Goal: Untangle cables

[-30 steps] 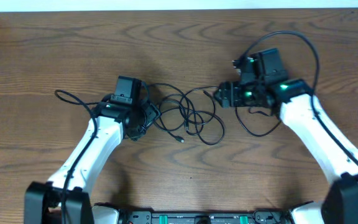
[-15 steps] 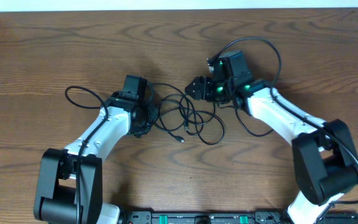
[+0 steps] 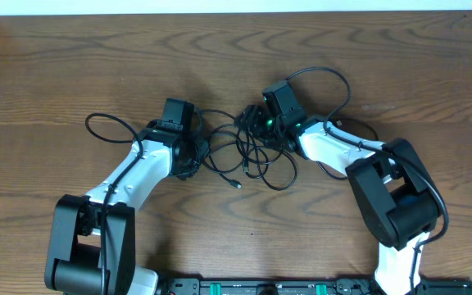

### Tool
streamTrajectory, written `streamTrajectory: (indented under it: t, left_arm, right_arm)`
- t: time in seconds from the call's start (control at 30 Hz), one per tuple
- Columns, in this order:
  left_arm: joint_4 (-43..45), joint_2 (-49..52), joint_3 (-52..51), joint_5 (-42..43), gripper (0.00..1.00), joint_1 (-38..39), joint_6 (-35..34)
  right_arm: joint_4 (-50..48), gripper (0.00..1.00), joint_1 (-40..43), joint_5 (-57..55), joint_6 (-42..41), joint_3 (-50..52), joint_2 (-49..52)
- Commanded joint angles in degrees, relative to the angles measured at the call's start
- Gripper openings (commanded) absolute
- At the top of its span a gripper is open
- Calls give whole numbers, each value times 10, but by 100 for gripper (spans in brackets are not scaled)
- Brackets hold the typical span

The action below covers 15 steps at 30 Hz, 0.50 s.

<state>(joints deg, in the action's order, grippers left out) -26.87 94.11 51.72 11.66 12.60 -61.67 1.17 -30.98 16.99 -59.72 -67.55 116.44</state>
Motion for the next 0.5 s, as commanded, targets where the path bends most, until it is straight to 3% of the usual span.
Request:
streamTrajectory:
  t: [0.0, 0.2, 0.27, 0.37, 0.47]
  left_arm:
    - [-2, 6, -2, -8, 38, 1, 1]
    - [-2, 6, -2, -8, 38, 1, 1]
    - [-2, 6, -2, -8, 38, 1, 1]
    - [-2, 6, -2, -15, 36, 1, 1]
    - [-2, 6, -2, -21, 22, 1, 1]
  right_arm:
    - [-34, 62, -1, -72, -82, -2, 52]
    - [-109, 32, -2, -48, -105, -2, 107]
    - [-108, 4, -3, -49, -103, -2, 117]
    - [-113, 1, -1, -48, -54, -2, 122]
    - [-152, 1, 10, 11, 42, -2, 105]
